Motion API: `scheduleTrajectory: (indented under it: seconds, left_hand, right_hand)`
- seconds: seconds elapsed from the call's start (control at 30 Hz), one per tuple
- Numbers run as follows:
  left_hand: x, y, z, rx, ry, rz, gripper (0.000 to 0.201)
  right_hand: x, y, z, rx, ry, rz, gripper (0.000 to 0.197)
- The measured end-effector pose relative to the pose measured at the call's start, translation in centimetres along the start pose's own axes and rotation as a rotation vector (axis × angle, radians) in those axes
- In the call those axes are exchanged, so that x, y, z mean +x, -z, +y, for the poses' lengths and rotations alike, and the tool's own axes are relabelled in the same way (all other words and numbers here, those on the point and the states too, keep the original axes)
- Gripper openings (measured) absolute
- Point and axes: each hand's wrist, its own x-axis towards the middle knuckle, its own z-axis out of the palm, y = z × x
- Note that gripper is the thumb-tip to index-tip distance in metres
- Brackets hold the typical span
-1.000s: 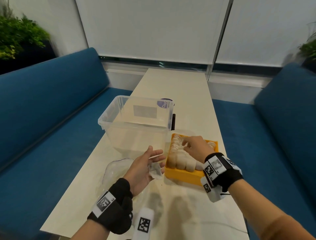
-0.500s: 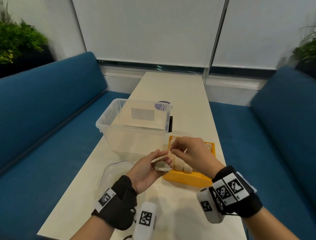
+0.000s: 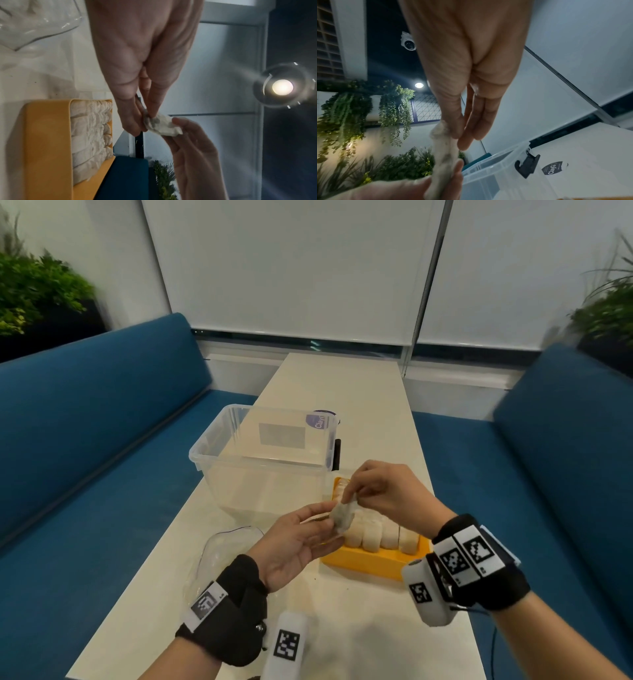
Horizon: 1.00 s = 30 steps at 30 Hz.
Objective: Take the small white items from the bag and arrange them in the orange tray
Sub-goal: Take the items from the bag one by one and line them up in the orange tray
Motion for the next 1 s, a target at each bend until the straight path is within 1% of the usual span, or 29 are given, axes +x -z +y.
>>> scheduleTrajectory:
  seconds: [0.07,0.17,0.27,0.37,0.43,0.53,0.6,0.67,0.73,0.8,0.87,1.0]
  left_hand:
    - [0.0,-0.3,-0.2,0.057,-0.053,0.015,0.032]
    - [0.3,-0.7,-0.4,0.114,-0.17,0.101,0.026]
    - [0.5,-1.0,-0.4,0.184,-0.271,0.188,0.025]
    - [0.6,-1.4,-0.6,0.233,-0.351,0.223,0.023]
    - [0.6,-1.6,-0.7,0.241,-0.373,0.221,0.023]
    - [1.0,-1.8,-0.7,0.24,-0.367,0.219,0.022]
    - [1.3,-1.9,-0.7,0.228,-0.342,0.207,0.022]
    - [1.5,-2.1,-0.8,0.21,-0.295,0.181,0.023]
    - [1.7,-2.2,-0.9,0.231,-0.246,0.174,0.027]
    - [1.7,-2.1,-1.1,0.31,-0.219,0.199,0.029]
    - [1.7,-1.7,-1.3,0.366,-0.201,0.234,0.027]
    - [1.4,-0.7,-1.6,0.364,-0.178,0.303,0.017]
  right_hand:
    - [0.3,0.6,0.1,0.008,0.005,0.006,0.022]
    - [0.6,1.2,0.0,0.03,-0.037,0.034,0.014]
    - [0.5,1.4,-0.5,-0.053,-0.058,0.021,0.02]
    - [0.3,1.5,-0.8,-0.134,-0.035,0.042,0.013]
    - [0.3,1.6,-0.9,-0.158,-0.025,0.074,0.011]
    - [0.4,2.0,-1.1,-0.181,-0.017,0.086,0.01]
    - [0.5,2.2,-1.4,-0.217,-0.053,0.029,0.01]
    - [0.6,2.4,-1.5,-0.202,-0.103,-0.035,0.008]
    - [0.7,2.7,-1.2,-0.207,-0.127,-0.052,0.007]
    - [0.9,3.0,-0.4,-0.24,-0.157,-0.059,0.011]
    - [1.1,3.2,0.8,-0.283,-0.198,-0.068,0.016]
    - [1.0,2.4,4.5,-0.399,-0.284,-0.097,0.014]
